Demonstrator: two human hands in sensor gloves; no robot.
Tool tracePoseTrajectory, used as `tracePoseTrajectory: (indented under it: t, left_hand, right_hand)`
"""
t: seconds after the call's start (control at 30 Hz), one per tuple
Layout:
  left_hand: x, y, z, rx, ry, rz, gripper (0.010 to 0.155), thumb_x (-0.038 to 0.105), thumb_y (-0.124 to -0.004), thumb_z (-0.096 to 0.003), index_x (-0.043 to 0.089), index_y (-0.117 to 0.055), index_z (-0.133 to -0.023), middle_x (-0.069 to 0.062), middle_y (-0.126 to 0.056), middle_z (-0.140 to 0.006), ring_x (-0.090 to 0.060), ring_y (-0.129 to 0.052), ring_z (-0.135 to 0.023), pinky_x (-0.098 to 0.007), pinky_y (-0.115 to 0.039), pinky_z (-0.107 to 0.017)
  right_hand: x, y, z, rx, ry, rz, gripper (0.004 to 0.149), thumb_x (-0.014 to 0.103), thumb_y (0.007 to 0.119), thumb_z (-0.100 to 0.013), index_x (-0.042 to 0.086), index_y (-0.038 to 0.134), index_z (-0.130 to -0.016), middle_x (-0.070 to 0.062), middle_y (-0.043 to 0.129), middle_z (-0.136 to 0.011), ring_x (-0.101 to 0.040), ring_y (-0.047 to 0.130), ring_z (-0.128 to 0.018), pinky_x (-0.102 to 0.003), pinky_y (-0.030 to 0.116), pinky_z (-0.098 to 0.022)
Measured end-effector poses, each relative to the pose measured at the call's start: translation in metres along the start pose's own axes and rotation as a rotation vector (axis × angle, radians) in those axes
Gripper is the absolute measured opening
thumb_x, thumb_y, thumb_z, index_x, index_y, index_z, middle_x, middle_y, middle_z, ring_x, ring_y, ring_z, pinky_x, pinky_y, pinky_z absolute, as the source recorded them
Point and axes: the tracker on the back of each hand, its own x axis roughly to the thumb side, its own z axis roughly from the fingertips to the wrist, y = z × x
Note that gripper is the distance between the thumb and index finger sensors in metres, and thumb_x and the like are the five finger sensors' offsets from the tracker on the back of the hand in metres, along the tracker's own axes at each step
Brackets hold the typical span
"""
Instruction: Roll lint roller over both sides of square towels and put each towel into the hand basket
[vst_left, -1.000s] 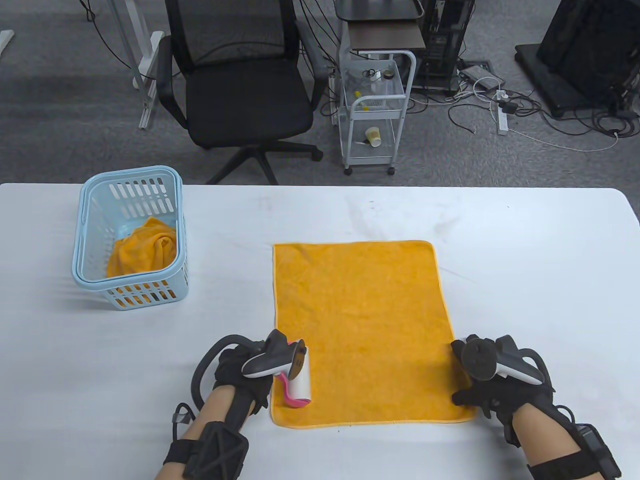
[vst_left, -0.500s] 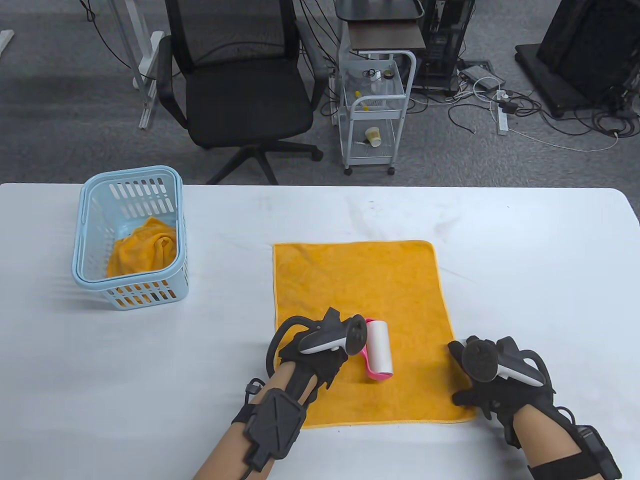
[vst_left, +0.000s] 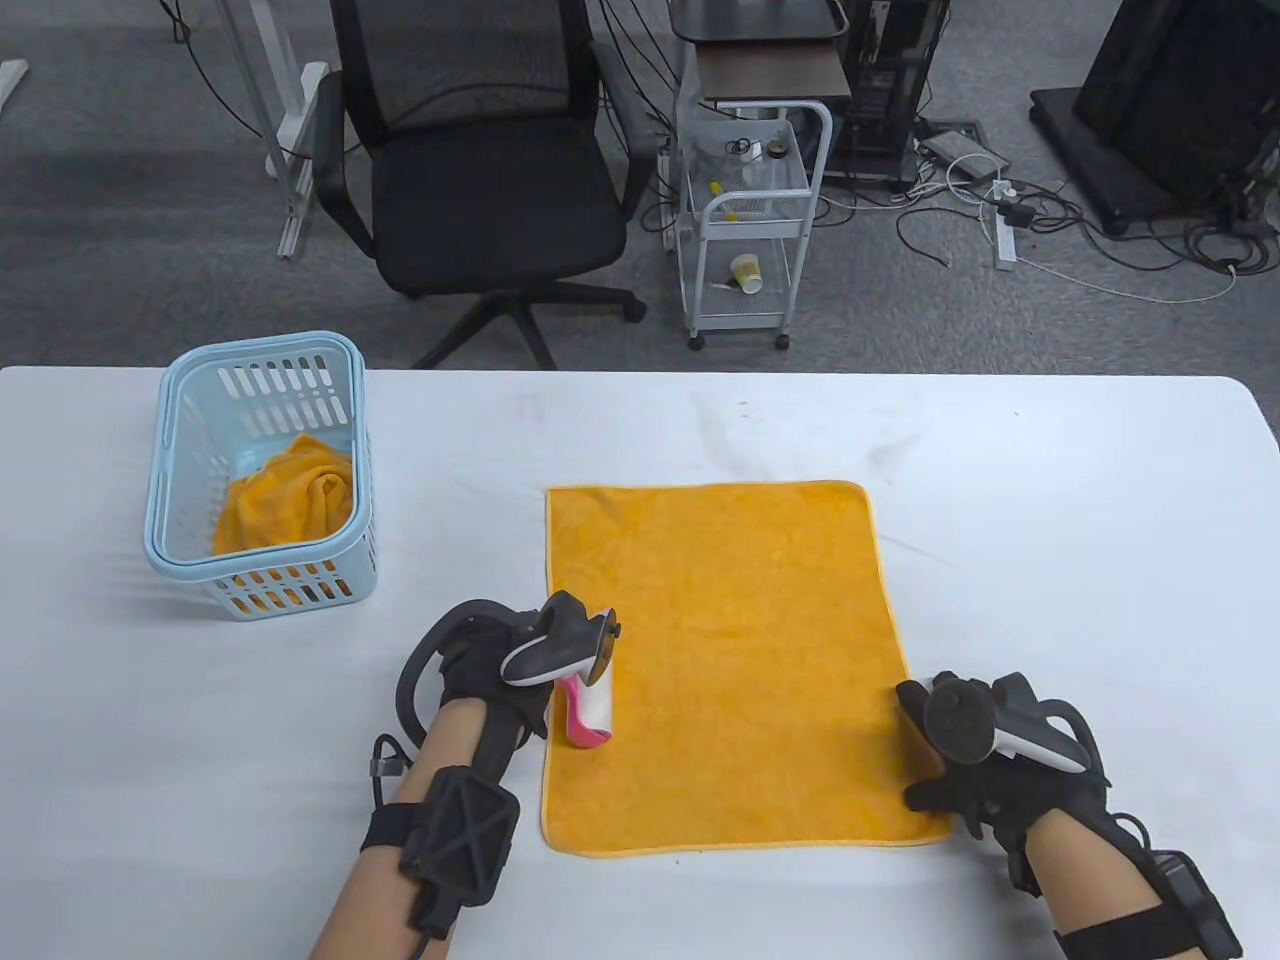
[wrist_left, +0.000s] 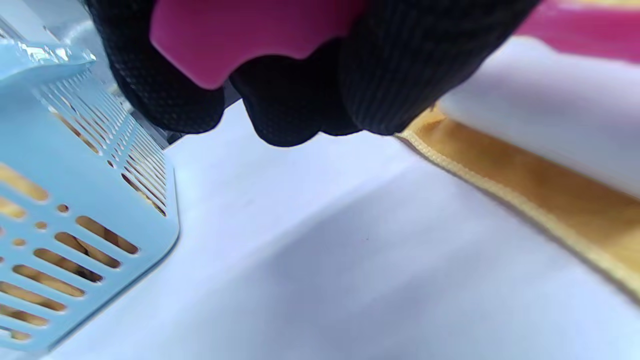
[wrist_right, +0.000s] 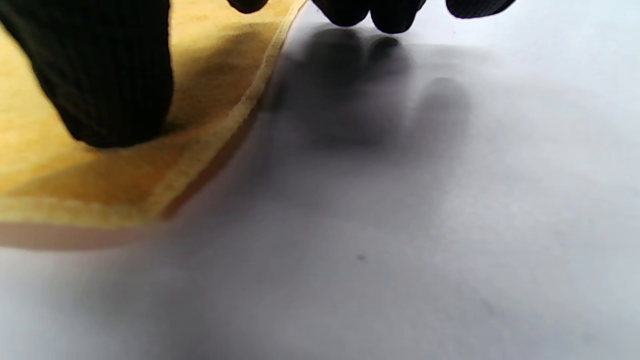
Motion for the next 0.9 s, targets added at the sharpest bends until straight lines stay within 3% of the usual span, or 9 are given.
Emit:
tracePoseTrajectory:
  t: [0.17,0.27,0.37,0.5,0.57,0.73,0.83,0.9]
  left_hand:
    - [0.033,0.02,-0.022,0.139,-0.192,0.4,0.06,0.04,-0.089,-0.0479,0.038,-0.056,-0.098,0.007,-0.081,-0.093,-0.023,-0.095,-0.076,-0.05,-0.087,-0.06]
    - [0.065,0.026,-0.036,0.179,-0.241,0.431,0.061,0.043,-0.086,-0.0482,0.037,-0.054,-0.099,0.007,-0.079,-0.095,-0.023,-0.093,-0.078,-0.048,-0.086,-0.061]
    - [0.079,0.024,-0.047,0.19,-0.23,0.395,0.059,0.044,-0.082,-0.0495,0.037,-0.053,-0.1,0.007,-0.078,-0.096,-0.023,-0.092,-0.079,-0.048,-0.085,-0.062]
    - [0.063,0.018,-0.05,0.206,-0.111,0.226,0.051,0.04,-0.082,-0.0506,0.04,-0.058,-0.096,0.006,-0.081,-0.093,-0.026,-0.093,-0.077,-0.052,-0.082,-0.061]
    - [0.047,0.013,-0.047,0.153,-0.025,0.092,0.048,0.039,-0.081,-0.0513,0.042,-0.059,-0.094,0.007,-0.081,-0.093,-0.025,-0.094,-0.077,-0.055,-0.081,-0.062]
    - [0.004,0.002,-0.035,0.1,0.148,-0.053,0.043,0.035,-0.082,-0.0522,0.041,-0.063,-0.091,0.005,-0.081,-0.096,-0.027,-0.093,-0.081,-0.059,-0.078,-0.064]
    - [-0.01,0.002,-0.032,0.103,0.175,-0.05,0.044,0.035,-0.082,-0.0518,0.042,-0.063,-0.091,0.005,-0.079,-0.096,-0.027,-0.091,-0.082,-0.06,-0.078,-0.064]
    - [-0.01,0.005,-0.032,0.104,0.116,0.102,0.047,0.036,-0.082,-0.0522,0.039,-0.06,-0.094,0.005,-0.077,-0.096,-0.027,-0.089,-0.08,-0.059,-0.078,-0.064]
  right_hand:
    - [-0.002,0.001,0.0,0.004,0.002,-0.013,0.1,0.059,0.086,-0.043,0.023,0.024,-0.113,-0.024,0.029,-0.116,-0.054,0.036,-0.105,-0.074,0.045,-0.068]
    - [-0.002,0.002,0.0,0.004,0.003,-0.019,0.101,0.059,0.087,-0.043,0.023,0.024,-0.113,-0.024,0.029,-0.116,-0.054,0.036,-0.105,-0.074,0.045,-0.068]
    - [-0.002,0.002,0.0,0.003,0.003,-0.01,0.101,0.059,0.086,-0.043,0.023,0.024,-0.113,-0.024,0.029,-0.116,-0.054,0.036,-0.105,-0.074,0.045,-0.068]
    - [-0.002,0.002,-0.001,0.005,0.004,-0.013,0.101,0.059,0.087,-0.043,0.023,0.024,-0.113,-0.024,0.029,-0.116,-0.054,0.036,-0.105,-0.074,0.045,-0.068]
    - [-0.002,0.002,0.0,0.005,0.004,-0.016,0.101,0.059,0.087,-0.043,0.023,0.024,-0.113,-0.024,0.029,-0.116,-0.054,0.036,-0.105,-0.074,0.045,-0.068]
    - [-0.002,0.002,-0.001,0.005,0.003,-0.012,0.1,0.059,0.087,-0.043,0.023,0.025,-0.113,-0.024,0.029,-0.116,-0.054,0.036,-0.105,-0.074,0.045,-0.068]
    - [-0.001,0.002,-0.001,0.003,0.003,-0.008,0.1,0.059,0.087,-0.043,0.023,0.025,-0.113,-0.024,0.03,-0.116,-0.054,0.036,-0.105,-0.074,0.046,-0.068]
    - [-0.001,0.002,-0.001,0.002,0.002,-0.008,0.1,0.059,0.087,-0.043,0.023,0.025,-0.113,-0.024,0.03,-0.116,-0.054,0.036,-0.105,-0.074,0.046,-0.068]
